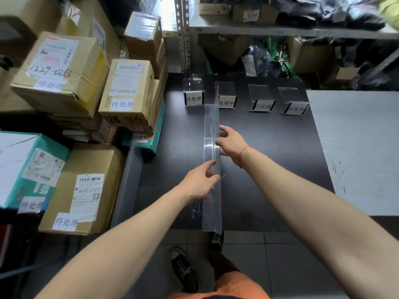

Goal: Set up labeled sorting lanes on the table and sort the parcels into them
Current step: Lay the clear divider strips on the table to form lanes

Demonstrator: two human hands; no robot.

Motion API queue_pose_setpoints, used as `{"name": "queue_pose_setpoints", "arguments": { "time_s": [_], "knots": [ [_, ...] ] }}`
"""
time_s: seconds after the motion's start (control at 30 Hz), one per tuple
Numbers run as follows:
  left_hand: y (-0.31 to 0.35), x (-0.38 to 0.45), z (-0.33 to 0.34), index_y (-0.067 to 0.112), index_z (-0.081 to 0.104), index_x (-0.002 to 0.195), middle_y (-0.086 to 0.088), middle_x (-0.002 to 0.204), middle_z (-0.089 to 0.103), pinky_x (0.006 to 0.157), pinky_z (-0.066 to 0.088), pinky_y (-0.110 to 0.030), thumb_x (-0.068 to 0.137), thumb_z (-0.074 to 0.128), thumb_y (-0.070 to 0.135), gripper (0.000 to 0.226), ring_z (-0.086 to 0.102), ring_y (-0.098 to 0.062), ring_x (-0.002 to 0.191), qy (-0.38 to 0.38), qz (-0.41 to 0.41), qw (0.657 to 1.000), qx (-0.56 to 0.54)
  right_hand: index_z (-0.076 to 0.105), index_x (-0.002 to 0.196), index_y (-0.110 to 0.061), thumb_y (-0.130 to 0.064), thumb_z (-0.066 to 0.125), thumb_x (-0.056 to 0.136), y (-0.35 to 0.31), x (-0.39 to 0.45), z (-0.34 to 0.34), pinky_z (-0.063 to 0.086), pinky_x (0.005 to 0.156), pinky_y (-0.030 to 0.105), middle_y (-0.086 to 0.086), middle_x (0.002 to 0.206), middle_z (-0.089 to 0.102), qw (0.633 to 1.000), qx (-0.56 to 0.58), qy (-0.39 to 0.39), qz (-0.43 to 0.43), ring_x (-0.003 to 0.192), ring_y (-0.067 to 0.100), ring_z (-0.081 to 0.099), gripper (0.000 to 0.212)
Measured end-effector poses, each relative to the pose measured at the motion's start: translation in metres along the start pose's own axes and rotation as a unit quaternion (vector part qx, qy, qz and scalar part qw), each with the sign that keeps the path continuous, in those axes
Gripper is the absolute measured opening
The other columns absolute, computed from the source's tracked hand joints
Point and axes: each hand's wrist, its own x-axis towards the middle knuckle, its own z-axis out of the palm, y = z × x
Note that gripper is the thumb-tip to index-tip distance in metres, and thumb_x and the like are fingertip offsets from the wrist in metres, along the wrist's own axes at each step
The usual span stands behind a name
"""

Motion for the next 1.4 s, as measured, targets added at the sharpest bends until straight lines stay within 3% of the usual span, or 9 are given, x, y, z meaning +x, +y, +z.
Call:
{"name": "queue_pose_setpoints", "arguments": {
  "time_s": [0.2, 0.37, 0.47, 0.7, 0.8, 0.97, 1.1, 1.2, 1.4],
  "knots": [
    [-0.008, -0.036, -0.041, 0.025, 0.064, 0.141, 0.002, 0.125, 0.074, 0.104, 0.056, -0.038, 0.105, 0.059, 0.036, 0.038, 0.07, -0.015, 0.11, 0.136, 0.064, 0.984, 0.094, 0.055, 0.146, -0.015, -0.004, 0.059, 0.094, -0.008, -0.016, 0.006, 0.057, 0.103, 0.049, 0.006, 0.131, 0.062, 0.997, -0.002, 0.071, -0.028, 0.117, 0.026, 0.065, 0.054],
    [-0.036, -0.086, -0.091, 0.018, 0.07, 0.126, -0.007, 0.122, 0.072, 0.096, 0.051, -0.04, 0.105, 0.057, 0.028, 0.027, 0.067, -0.029, 0.112, 0.312, 0.068, 0.922, 0.22, 0.062, 0.137, -0.013, -0.01, 0.058, 0.095, -0.019, -0.049, 0.044, 0.054, 0.101, 0.039, 0.005, 0.127, 0.066, 0.984, -0.087, 0.133, -0.082, 0.114, 0.023, 0.063, 0.042],
    [-0.06, -0.112, -0.114, 0.011, 0.06, 0.127, -0.016, 0.125, 0.063, 0.091, 0.048, -0.048, 0.107, 0.053, 0.029, 0.028, 0.062, -0.04, 0.113, 0.364, -0.001, 0.884, 0.293, 0.071, 0.123, -0.014, -0.01, 0.061, 0.092, -0.016, -0.066, 0.089, 0.057, 0.096, 0.039, 0.004, 0.115, 0.073, 0.986, -0.104, 0.085, -0.096, 0.1, 0.02, 0.067, 0.033],
    [-0.113, -0.123, -0.13, 0.005, 0.066, 0.127, -0.024, 0.13, 0.064, 0.097, 0.051, -0.046, 0.108, 0.052, 0.037, 0.04, 0.061, -0.044, 0.12, 0.275, -0.171, 0.904, 0.281, 0.072, 0.113, -0.013, -0.028, 0.074, 0.096, 0.022, -0.095, 0.207, 0.064, 0.087, 0.054, 0.005, 0.093, 0.071, 0.99, -0.075, -0.119, -0.014, 0.081, 0.023, 0.066, 0.023],
    [-0.122, -0.124, -0.131, 0.009, 0.072, 0.12, -0.023, 0.124, 0.068, 0.092, 0.052, -0.042, 0.107, 0.051, 0.035, 0.035, 0.064, -0.044, 0.114, 0.264, -0.157, 0.919, 0.247, 0.062, 0.137, -0.008, -0.044, 0.073, 0.097, 0.033, -0.102, 0.233, 0.065, 0.085, 0.047, 0.008, 0.114, 0.067, 0.987, -0.02, -0.151, 0.041, 0.094, 0.024, 0.067, 0.055],
    [-0.126, -0.132, -0.132, 0.012, 0.07, 0.087, -0.021, 0.104, 0.074, 0.085, 0.051, -0.039, 0.109, 0.051, 0.033, 0.036, 0.068, -0.041, 0.101, 0.234, -0.099, 0.95, 0.183, 0.047, 0.153, -0.014, -0.044, 0.077, 0.094, 0.041, -0.112, 0.233, 0.064, 0.085, 0.047, 0.01, 0.148, 0.053, 0.961, 0.123, -0.188, 0.163, 0.123, 0.043, 0.06, 0.073],
    [-0.131, -0.133, -0.129, 0.015, 0.074, 0.095, -0.009, 0.079, 0.071, 0.07, 0.056, -0.033, 0.11, 0.05, 0.037, 0.035, 0.074, -0.028, 0.076, 0.225, -0.068, 0.965, 0.114, 0.042, 0.157, -0.019, -0.038, 0.085, 0.088, 0.047, -0.111, 0.223, 0.065, 0.08, 0.051, 0.011, 0.158, 0.043, 0.96, 0.132, -0.176, 0.172, 0.133, 0.045, 0.05, 0.083],
    [-0.126, -0.136, -0.128, 0.019, 0.073, 0.103, -0.002, 0.07, 0.068, 0.05, 0.041, -0.021, 0.111, 0.048, 0.036, 0.031, 0.068, -0.012, 0.054, 0.217, -0.059, 0.968, 0.115, 0.041, 0.157, -0.02, -0.036, 0.086, 0.087, 0.05, -0.109, 0.219, 0.064, 0.084, 0.054, 0.013, 0.157, 0.045, 0.961, 0.125, -0.181, 0.166, 0.128, 0.047, 0.057, 0.085],
    [-0.127, -0.134, -0.129, 0.012, 0.069, 0.089, -0.003, 0.067, 0.066, 0.057, 0.043, -0.026, 0.111, 0.047, 0.036, 0.039, 0.069, -0.013, 0.054, 0.215, -0.057, 0.968, 0.115, 0.044, 0.155, -0.02, -0.027, 0.072, 0.1, 0.047, -0.105, 0.213, 0.066, 0.081, 0.051, 0.018, 0.146, 0.052, 0.966, 0.101, -0.185, 0.153, 0.11, 0.043, 0.066, 0.063]
  ]
}}
